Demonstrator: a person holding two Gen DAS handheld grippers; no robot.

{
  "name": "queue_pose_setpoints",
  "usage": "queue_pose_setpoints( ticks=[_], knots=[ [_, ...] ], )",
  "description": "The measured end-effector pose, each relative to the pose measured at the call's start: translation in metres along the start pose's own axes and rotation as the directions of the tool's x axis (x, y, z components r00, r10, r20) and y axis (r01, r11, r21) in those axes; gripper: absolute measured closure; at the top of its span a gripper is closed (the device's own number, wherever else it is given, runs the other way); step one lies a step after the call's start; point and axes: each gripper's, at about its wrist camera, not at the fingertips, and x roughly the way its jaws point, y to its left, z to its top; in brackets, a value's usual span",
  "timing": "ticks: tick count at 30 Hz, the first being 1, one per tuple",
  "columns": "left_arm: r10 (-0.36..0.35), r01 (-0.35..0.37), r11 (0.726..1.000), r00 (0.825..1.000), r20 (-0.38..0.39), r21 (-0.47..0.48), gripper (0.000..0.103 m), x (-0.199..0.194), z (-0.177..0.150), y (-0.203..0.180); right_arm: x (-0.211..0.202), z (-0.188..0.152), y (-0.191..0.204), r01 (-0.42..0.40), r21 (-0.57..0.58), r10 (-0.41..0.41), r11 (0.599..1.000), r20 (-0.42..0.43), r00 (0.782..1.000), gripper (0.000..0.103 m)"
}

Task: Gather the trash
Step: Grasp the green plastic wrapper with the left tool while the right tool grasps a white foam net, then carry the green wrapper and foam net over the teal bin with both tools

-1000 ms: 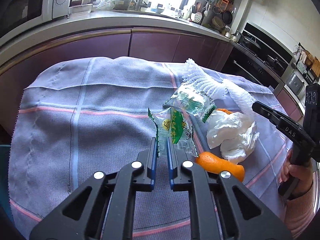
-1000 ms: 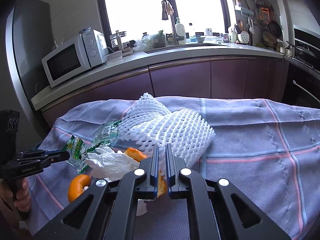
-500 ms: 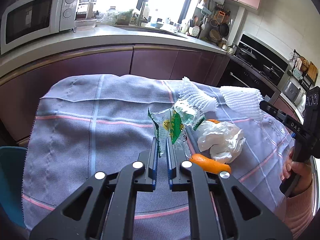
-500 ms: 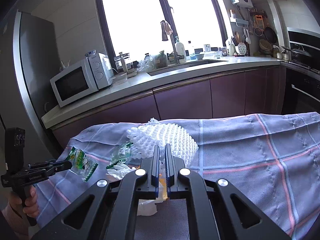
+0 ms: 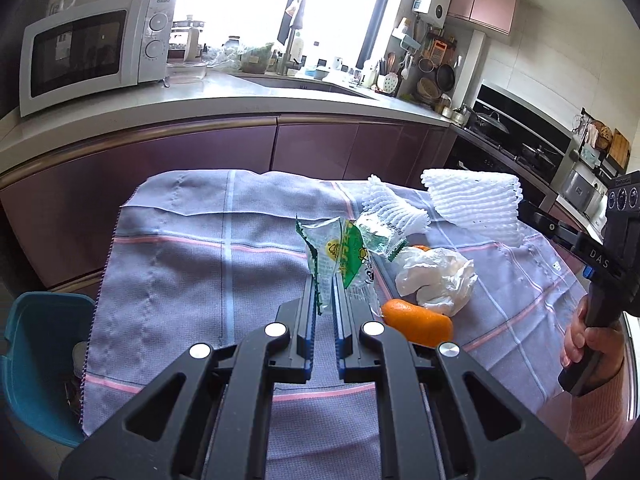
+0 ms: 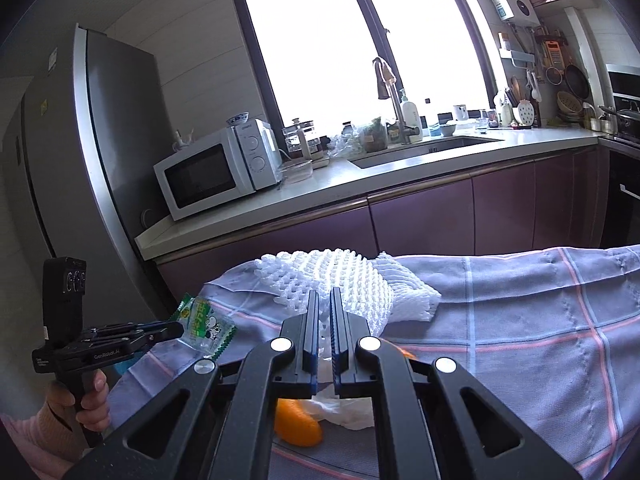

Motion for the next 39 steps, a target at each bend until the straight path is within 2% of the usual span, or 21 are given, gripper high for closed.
queue_pose_setpoints(
  ticks=[9,19,28,39],
  knots=[
    [0.047,-0.047,0.999,0.998,0.043,-0.011,0.095,-0.037,-0.009,0.022,0.018,-0.004,0.039,-0.105,-0.029,0.104,0.994,-0.036,0.994,0.099],
    [0.119,-0.115,0.992,0.99,0.079,-0.054,0.095,-0.074,-0.02,0.058,0.043,-0.009,0.091,-0.222,-0.079,0.215,0.972,-0.096,0.972,0.099],
    [0.2,-0.19,0.977,0.974,0.104,-0.099,0.095,-0.106,-0.028,0.095,0.073,-0.01,0.141,-0.334,-0.121,0.313,0.935,-0.161,0.936,0.099],
    [0.322,-0.301,0.933,0.943,0.086,-0.197,0.095,-0.137,-0.049,0.159,0.109,-0.014,0.208,-0.455,-0.181,0.408,0.872,-0.248,0.879,0.099]
  ],
)
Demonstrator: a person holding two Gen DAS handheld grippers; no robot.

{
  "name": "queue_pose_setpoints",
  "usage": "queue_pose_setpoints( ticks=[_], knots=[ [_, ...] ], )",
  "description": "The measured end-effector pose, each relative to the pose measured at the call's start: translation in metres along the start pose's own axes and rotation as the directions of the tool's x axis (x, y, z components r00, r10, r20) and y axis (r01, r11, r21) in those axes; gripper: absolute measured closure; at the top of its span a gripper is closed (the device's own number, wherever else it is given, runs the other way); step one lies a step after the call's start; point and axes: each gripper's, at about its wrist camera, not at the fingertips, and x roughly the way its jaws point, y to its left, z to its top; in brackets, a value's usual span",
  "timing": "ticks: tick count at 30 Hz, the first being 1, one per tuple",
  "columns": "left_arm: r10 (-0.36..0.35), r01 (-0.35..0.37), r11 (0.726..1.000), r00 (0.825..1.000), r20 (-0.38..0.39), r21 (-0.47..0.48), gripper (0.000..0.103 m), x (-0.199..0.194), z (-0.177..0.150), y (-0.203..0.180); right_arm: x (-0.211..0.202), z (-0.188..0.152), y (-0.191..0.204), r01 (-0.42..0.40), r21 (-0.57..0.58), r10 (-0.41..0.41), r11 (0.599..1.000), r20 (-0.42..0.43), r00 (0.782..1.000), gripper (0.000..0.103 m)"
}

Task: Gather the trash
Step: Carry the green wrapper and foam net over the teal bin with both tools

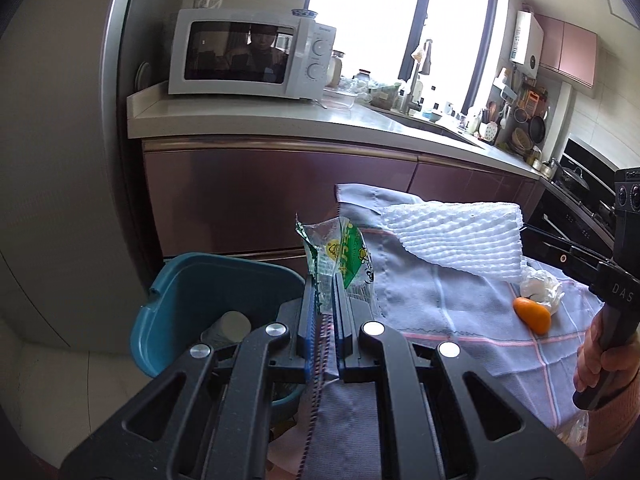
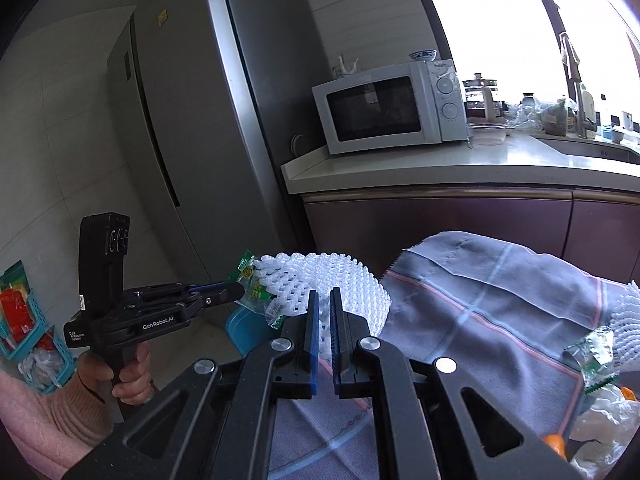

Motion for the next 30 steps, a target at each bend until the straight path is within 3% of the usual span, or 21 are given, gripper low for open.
queue_pose_setpoints(
  ticks=[15,30],
  knots=[
    [0.1,-0.105,0.99,0.993,-0.06,-0.097,0.095,0.013,-0.016,0.067,0.084,0.012,0.035,-0.097,-0.05,0.09,0.994,-0.128,0.988,0.099],
    [0.133,-0.157,0.974,0.979,-0.153,-0.163,0.095,0.051,-0.044,0.095,0.154,0.002,0.045,-0.116,-0.02,0.107,0.993,-0.266,0.958,0.099]
  ],
)
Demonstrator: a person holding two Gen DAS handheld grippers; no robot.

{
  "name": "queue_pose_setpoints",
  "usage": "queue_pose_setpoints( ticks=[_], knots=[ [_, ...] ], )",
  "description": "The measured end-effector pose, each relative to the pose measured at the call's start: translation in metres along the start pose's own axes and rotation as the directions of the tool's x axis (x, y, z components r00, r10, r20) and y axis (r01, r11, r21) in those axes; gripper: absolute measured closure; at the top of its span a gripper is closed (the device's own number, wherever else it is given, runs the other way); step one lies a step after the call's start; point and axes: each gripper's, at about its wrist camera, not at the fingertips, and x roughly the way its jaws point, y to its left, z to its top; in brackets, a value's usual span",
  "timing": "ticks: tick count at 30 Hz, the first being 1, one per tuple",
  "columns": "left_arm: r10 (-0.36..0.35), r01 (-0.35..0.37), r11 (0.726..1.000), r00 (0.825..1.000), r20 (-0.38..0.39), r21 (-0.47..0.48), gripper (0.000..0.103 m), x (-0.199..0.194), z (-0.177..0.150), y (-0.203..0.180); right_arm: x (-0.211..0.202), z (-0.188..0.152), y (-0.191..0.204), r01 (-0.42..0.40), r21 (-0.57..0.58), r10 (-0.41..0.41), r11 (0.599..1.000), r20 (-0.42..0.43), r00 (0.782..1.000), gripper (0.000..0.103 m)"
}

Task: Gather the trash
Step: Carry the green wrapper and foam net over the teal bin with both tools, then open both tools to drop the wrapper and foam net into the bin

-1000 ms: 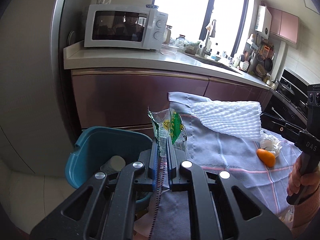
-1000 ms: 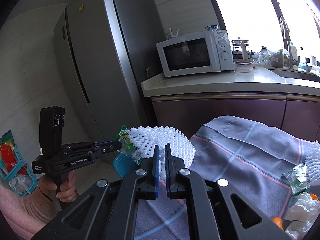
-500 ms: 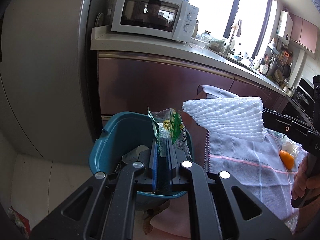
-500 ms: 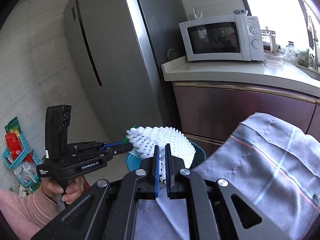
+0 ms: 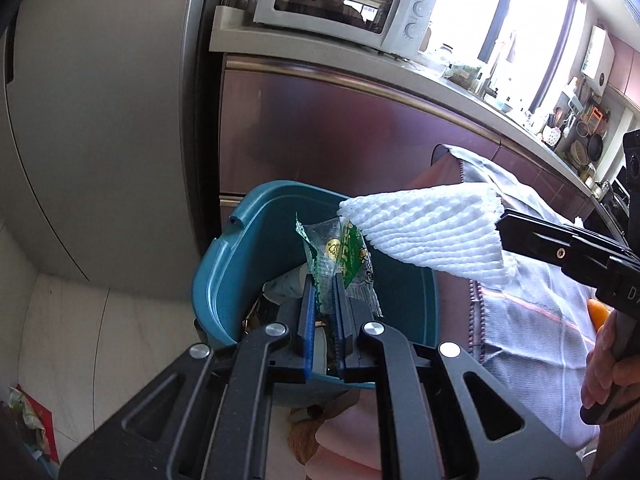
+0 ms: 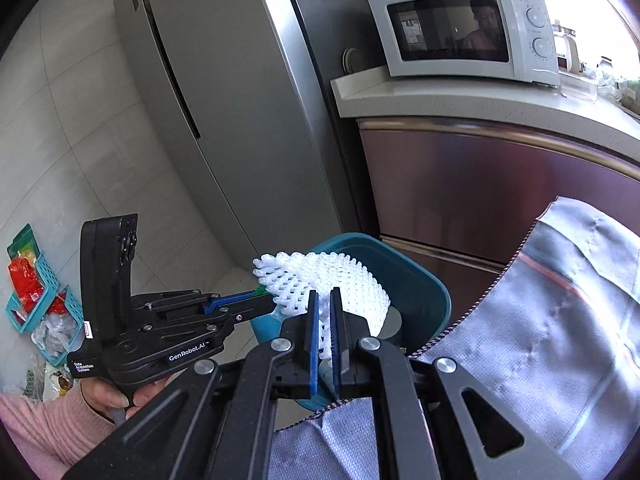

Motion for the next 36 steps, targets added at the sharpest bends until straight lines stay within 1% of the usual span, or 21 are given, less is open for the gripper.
queue_pose_setpoints(
  ticks=[4,9,13,14,15,17,21,25,26,31,34,36],
  knots=[
    [0.003,-0.003,1.0,1.0,-0.018,-0.002,0.094,0.011,-0.002,0.0,0.012,-0.001,-0.004,0.014,0.013,-0.014,1.0,-0.03,0.999,0.098],
    [0.01,-0.009,1.0,0.999,-0.042,0.01,0.094,0.028,-0.002,-0.003,0.025,-0.005,-0.01,0.038,0.039,-0.035,0.999,-0.072,0.997,0.095],
    [0.009,-0.007,1.0,0.998,-0.068,0.023,0.094,0.043,-0.005,-0.008,0.03,-0.01,-0.015,0.048,0.061,-0.042,0.997,-0.087,0.995,0.094],
    [0.007,-0.005,1.0,0.997,-0.074,0.023,0.094,0.045,-0.007,-0.007,0.03,-0.011,-0.015,0.051,0.062,-0.046,0.997,-0.09,0.995,0.093],
    [0.005,-0.004,1.0,0.997,-0.078,0.023,0.094,0.048,-0.008,-0.008,0.029,-0.012,-0.016,0.052,0.064,-0.046,0.997,-0.091,0.995,0.089],
    [-0.002,0.003,1.0,0.997,-0.079,0.022,0.094,0.049,-0.008,-0.01,0.028,-0.013,-0.017,0.05,0.066,-0.044,0.997,-0.089,0.995,0.089],
    [-0.015,0.017,0.999,0.998,-0.061,0.031,0.094,0.045,-0.007,-0.016,0.022,-0.016,-0.019,0.044,0.074,-0.039,0.996,-0.075,0.996,0.088],
    [-0.03,0.032,0.998,0.999,-0.033,0.047,0.094,0.034,-0.006,-0.025,0.013,-0.018,-0.021,0.038,0.089,-0.033,0.995,-0.058,0.998,0.086],
    [-0.037,0.038,0.998,0.999,-0.025,0.053,0.091,0.03,-0.005,-0.026,0.01,-0.02,-0.021,0.037,0.092,-0.032,0.995,-0.053,0.998,0.085],
    [-0.079,0.076,0.992,0.997,0.024,0.097,0.086,0.01,-0.001,-0.044,-0.014,-0.023,-0.02,0.024,0.098,-0.022,0.995,-0.012,1.0,0.08],
    [-0.113,0.105,0.986,0.992,0.054,0.128,0.082,-0.004,0.001,-0.057,-0.033,-0.026,-0.02,0.022,0.102,-0.025,0.994,0.021,0.999,0.079],
    [-0.138,0.127,0.981,0.988,0.068,0.148,0.078,-0.012,0.002,-0.067,-0.046,-0.028,-0.02,0.025,0.109,-0.03,0.994,0.045,0.999,0.078]
  ],
)
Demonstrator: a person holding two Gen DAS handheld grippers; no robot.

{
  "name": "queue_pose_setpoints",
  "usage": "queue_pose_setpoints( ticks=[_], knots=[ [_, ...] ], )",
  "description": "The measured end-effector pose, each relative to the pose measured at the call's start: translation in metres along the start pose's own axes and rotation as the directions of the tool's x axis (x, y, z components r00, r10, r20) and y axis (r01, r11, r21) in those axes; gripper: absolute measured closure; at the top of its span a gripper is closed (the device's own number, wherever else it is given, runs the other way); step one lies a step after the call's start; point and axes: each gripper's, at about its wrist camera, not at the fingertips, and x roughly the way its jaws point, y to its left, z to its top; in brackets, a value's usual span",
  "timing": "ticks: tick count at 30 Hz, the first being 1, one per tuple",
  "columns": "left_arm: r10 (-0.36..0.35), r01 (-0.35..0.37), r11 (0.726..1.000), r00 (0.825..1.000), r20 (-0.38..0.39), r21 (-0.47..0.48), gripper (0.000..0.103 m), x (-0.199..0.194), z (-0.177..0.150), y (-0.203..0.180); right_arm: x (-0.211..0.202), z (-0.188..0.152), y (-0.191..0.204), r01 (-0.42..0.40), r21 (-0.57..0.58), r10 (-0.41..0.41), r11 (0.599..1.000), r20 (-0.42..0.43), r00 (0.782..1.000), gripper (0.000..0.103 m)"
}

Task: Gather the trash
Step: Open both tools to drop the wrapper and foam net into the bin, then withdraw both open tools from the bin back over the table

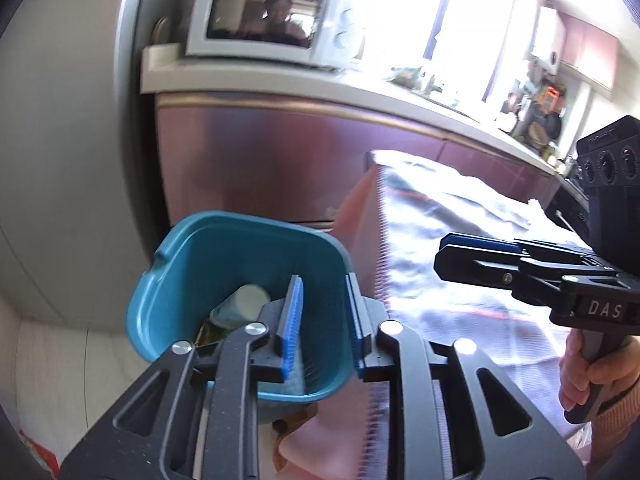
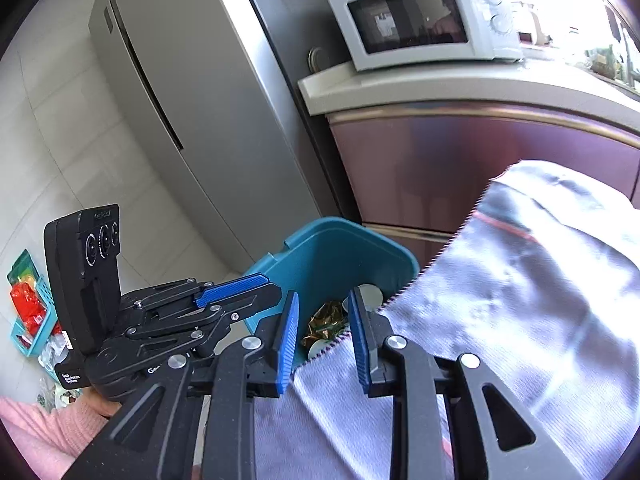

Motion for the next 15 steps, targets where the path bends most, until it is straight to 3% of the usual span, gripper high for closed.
queue_pose_setpoints(
  ticks=[3,9,15],
  knots=[
    [-0.036,0.036,0.999,0.999,0.02,0.027,0.075,-0.007,0.004,-0.018,-0.022,-0.005,-0.005,0.011,0.016,-0.012,1.0,0.039,0.999,0.073],
    [-0.118,0.115,0.989,0.993,0.025,0.093,0.069,-0.012,0.004,-0.063,-0.062,-0.015,-0.019,0.057,0.047,-0.061,0.997,0.095,0.994,0.072],
    [-0.2,0.198,0.967,0.98,-0.004,0.163,0.062,-0.009,-0.001,-0.113,-0.108,-0.034,-0.045,0.131,0.102,-0.145,0.986,0.147,0.979,0.068]
  ],
)
